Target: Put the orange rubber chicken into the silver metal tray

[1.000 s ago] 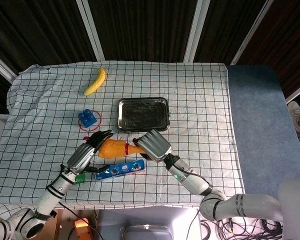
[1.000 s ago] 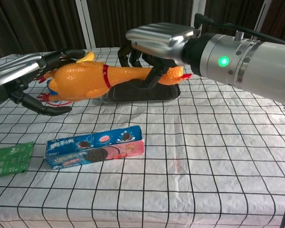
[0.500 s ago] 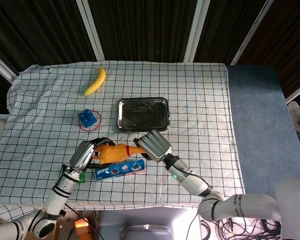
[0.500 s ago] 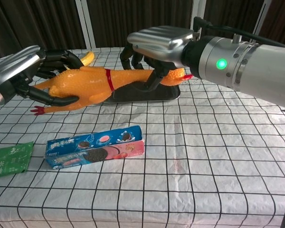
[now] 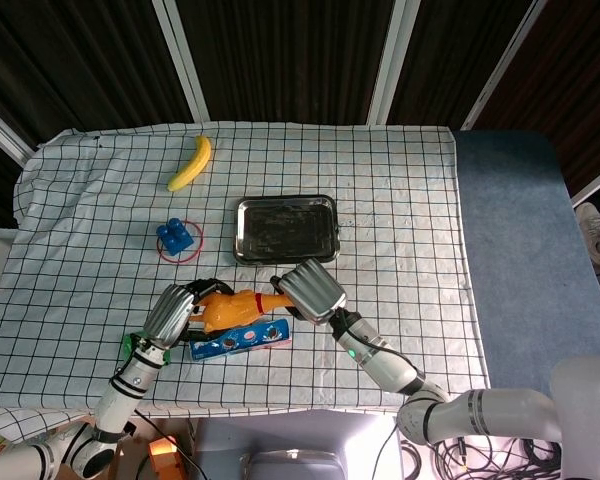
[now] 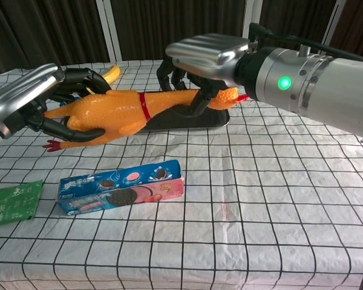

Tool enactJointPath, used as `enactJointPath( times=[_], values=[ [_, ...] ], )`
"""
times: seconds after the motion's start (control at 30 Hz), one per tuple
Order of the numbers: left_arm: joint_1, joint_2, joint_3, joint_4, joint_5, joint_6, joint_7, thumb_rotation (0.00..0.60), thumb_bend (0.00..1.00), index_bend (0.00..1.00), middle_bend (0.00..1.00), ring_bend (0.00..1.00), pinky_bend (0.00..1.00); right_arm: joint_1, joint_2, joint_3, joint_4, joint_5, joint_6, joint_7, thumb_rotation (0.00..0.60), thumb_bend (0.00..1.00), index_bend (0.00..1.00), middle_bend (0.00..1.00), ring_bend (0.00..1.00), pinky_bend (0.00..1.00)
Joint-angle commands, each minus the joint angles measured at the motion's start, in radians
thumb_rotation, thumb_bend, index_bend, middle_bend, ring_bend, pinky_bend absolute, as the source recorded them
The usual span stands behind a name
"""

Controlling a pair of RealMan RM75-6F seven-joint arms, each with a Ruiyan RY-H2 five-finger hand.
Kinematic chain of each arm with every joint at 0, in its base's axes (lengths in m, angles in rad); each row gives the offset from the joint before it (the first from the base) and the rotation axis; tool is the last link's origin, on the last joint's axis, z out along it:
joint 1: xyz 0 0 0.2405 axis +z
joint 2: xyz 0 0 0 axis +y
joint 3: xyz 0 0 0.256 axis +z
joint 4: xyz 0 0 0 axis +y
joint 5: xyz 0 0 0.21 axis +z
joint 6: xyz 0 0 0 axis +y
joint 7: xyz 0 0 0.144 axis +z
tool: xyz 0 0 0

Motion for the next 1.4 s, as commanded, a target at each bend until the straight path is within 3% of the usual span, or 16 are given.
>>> enactJointPath(
  times=[0.03,0.23,0.57,0.63,0.67,0.73,0.77,0.8,0.83,0.93,1.03,1.3,1.37,1.4],
  values=[
    [-0.02,0.052,0.018,-0.048,-0.016,-0.072,-0.053,0.6,0.28,0.0,0.02,0.02,0.2,0.0,0.001,0.0,0.0,0.002,0.005,-0.001,0.6,0.47,0.87,0.75,0.76,0.81],
    [-0.034,0.083,0.025,-0.07,-0.016,-0.101,-0.088,0.6,0.2,0.0,0.0,0.0,0.1,0.001,0.008,-0.005,-0.004,0.011,0.009,-0.01,0.6,0.47,0.87,0.75,0.76,0.81],
    [-0.038,0.043,-0.001,-0.044,-0.048,-0.088,-0.08,0.6,0.21,0.0,0.01,0.0,0.13,0.003,0.012,-0.008,-0.014,0.01,0.016,-0.001,0.6,0.47,0.87,0.75,0.76,0.81],
    [-0.035,0.023,-0.014,-0.022,-0.054,-0.067,-0.074,0.6,0.22,0.01,0.11,0.05,0.2,0.003,0.011,-0.009,-0.013,0.008,0.015,0.003,0.6,0.47,0.87,0.75,0.76,0.81],
    [-0.034,0.012,-0.023,-0.014,-0.057,-0.054,-0.081,0.6,0.23,0.07,0.22,0.13,0.27,0.004,0.009,-0.009,-0.011,0.007,0.015,0.006,0.6,0.47,0.87,0.75,0.76,0.81],
    [-0.034,0.001,-0.029,0.0,-0.052,-0.039,-0.091,0.6,0.25,0.33,0.52,0.37,0.44,0.005,0.007,-0.01,-0.008,0.008,0.013,0.01,0.6,0.47,0.87,0.75,0.76,0.81],
    [-0.034,-0.007,-0.03,0.012,-0.047,-0.029,-0.093,0.6,0.27,0.43,0.61,0.45,0.52,0.005,0.006,-0.01,-0.006,0.008,0.012,0.012,0.6,0.47,0.87,0.75,0.76,0.81],
    [-0.035,-0.012,-0.031,0.018,-0.045,-0.024,-0.099,0.6,0.32,0.58,0.77,0.6,0.67,0.006,0.005,-0.011,-0.004,0.008,0.012,0.012,0.6,0.47,0.87,0.75,0.76,0.81],
    [-0.035,-0.016,-0.03,0.021,-0.042,-0.02,-0.108,0.6,0.38,0.67,0.86,0.69,0.76,0.007,0.003,-0.012,-0.003,0.008,0.012,0.012,0.6,0.47,0.87,0.75,0.76,0.81],
    [-0.033,-0.028,-0.027,0.041,-0.024,0.004,-0.13,0.6,0.59,0.82,0.99,0.85,0.93,0.007,0.001,-0.014,0.0,0.013,0.012,0.008,0.6,0.47,0.87,0.75,0.76,0.81],
    [-0.028,-0.056,-0.028,0.077,-0.001,0.051,-0.099,0.6,0.65,0.84,1.0,0.94,0.99,0.009,-0.001,-0.015,0.002,0.017,0.013,0.004,0.6,0.47,0.87,0.75,0.76,0.81],
    [-0.022,-0.069,-0.026,0.084,0.008,0.084,-0.095,0.6,0.69,0.84,1.0,0.93,0.97,0.01,-0.008,-0.018,0.002,0.013,0.019,0.004,0.6,0.47,0.87,0.75,0.76,0.81],
    [-0.02,-0.069,-0.023,0.096,0.016,0.093,-0.081,0.6,0.62,0.79,0.99,0.84,0.88,0.009,-0.009,-0.019,0.003,0.011,0.022,0.005,0.6,0.47,0.87,0.75,0.76,0.81],
    [-0.021,-0.066,-0.016,0.101,0.02,0.088,-0.071,0.6,0.56,0.71,0.93,0.75,0.8,0.009,-0.009,-0.019,0.004,0.009,0.024,0.005,0.6,0.47,0.87,0.75,0.76,0.81]
  ],
)
